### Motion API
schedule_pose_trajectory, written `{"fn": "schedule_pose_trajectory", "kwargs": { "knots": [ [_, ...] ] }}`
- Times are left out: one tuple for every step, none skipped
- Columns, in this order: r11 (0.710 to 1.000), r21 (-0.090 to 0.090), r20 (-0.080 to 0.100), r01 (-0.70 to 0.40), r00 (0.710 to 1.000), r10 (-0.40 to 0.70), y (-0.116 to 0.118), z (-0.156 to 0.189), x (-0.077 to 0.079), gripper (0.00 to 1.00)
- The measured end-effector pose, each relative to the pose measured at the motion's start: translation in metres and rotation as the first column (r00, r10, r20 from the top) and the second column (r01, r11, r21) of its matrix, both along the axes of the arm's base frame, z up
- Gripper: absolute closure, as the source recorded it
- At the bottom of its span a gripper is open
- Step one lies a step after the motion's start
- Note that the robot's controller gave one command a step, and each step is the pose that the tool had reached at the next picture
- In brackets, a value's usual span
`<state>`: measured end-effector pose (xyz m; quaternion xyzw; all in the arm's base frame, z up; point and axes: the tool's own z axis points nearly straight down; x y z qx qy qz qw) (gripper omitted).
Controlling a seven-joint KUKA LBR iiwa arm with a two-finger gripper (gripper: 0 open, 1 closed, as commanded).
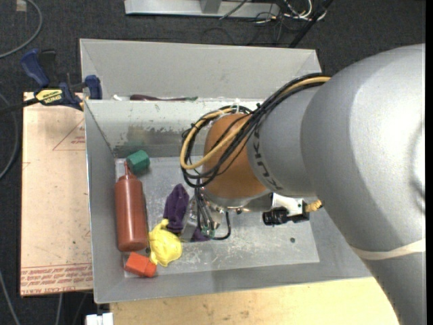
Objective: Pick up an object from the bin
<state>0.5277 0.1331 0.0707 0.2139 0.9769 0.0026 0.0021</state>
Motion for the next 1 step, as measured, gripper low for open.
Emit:
{"fn": "schedule_pose_trajectory", "kwargs": {
  "knots": [
    [1.000, -0.001, -0.003, 0.000, 1.000, 0.000, -0.0003, 0.0032, -0.0011, 1.00]
  ]
}}
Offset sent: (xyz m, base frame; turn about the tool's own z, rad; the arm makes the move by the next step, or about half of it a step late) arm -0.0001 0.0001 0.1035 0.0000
